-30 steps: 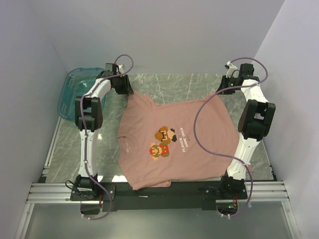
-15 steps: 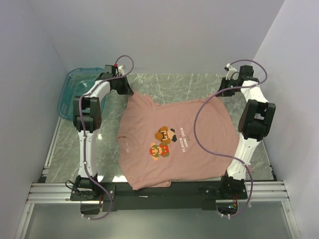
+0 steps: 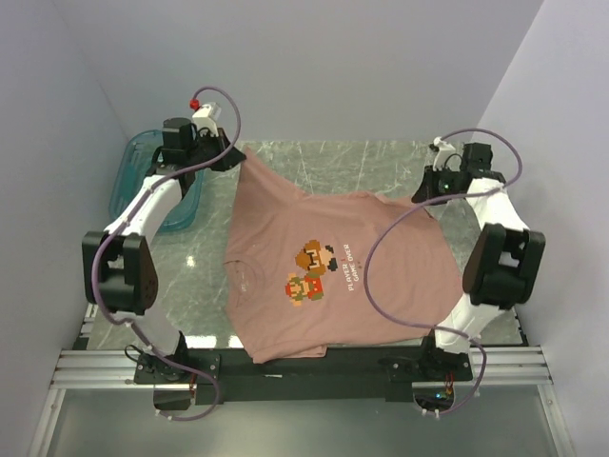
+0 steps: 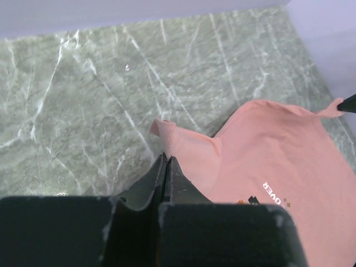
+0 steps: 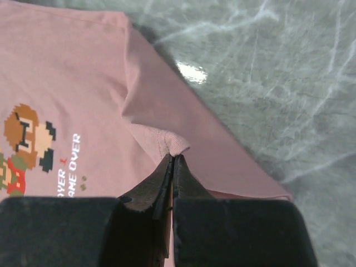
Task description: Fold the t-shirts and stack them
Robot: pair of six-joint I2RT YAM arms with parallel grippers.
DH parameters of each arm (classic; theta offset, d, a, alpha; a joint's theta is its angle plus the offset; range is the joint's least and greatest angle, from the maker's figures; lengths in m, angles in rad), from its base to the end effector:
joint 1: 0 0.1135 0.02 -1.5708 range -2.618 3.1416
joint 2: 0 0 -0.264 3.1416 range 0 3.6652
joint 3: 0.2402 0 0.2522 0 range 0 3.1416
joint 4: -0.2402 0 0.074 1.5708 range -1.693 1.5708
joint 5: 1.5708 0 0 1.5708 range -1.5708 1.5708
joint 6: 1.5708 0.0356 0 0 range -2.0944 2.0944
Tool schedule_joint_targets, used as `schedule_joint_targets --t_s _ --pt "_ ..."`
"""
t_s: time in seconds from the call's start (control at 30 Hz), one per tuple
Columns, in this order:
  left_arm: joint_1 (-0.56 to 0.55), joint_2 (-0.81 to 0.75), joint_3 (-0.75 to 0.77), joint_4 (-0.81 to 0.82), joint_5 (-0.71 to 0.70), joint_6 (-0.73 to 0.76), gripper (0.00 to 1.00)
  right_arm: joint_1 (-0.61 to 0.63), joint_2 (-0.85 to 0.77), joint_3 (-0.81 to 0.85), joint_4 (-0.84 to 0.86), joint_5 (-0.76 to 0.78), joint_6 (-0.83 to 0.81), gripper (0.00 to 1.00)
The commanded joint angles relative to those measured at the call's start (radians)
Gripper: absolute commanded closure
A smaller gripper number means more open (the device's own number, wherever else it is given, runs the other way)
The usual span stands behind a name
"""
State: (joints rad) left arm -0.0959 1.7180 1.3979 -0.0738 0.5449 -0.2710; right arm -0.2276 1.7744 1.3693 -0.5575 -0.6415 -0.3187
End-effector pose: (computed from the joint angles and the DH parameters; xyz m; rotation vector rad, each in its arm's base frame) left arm 0.4029 -0.0573 0.3144 0.1917 1.9747 -0.7732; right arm 0.3757 -0.0652 0.2465 -0.3503 2.3265 0.5505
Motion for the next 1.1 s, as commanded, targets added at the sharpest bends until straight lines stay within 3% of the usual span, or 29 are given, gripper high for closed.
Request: schedule_joint_targets --t_s 0.0,0.1,0.3,0.47,0.63,0.73,1.07 --pt "0.001 -0.075 -0.053 0.103 0.03 0.03 1.0 -0.006 -0.173 -0.044 0.054 -0.027 -0.045 1.0" --pt "0.001 -0.136 -0.05 0.111 0.036 0.026 1.0 -0.006 -0.279 -0.033 0.013 -0.018 -0.059 1.0" --pt "0.001 -0.253 -0.001 0.131 0.02 -0.013 1.0 -0.006 -0.382 0.187 -0.099 0.058 -0.045 1.0" --pt "0.001 -0.359 0.055 0.207 -0.072 -0.043 1.0 -0.006 -0.38 0.509 -0.174 0.14 -0.004 1.0" --pt "0.001 -0.4 0.209 0.21 -0.166 -0.071 1.0 -0.019 -0.322 0.872 -0.222 0.249 0.041 1.0" --pt "0.001 -0.403 0.308 0.207 -0.195 -0.088 1.0 -0.036 -0.305 1.002 -0.217 0.276 0.075 1.0" --pt "0.001 -0.483 0.403 0.238 -0.181 -0.135 1.0 -0.094 -0.438 0.961 -0.091 0.326 0.118 1.0"
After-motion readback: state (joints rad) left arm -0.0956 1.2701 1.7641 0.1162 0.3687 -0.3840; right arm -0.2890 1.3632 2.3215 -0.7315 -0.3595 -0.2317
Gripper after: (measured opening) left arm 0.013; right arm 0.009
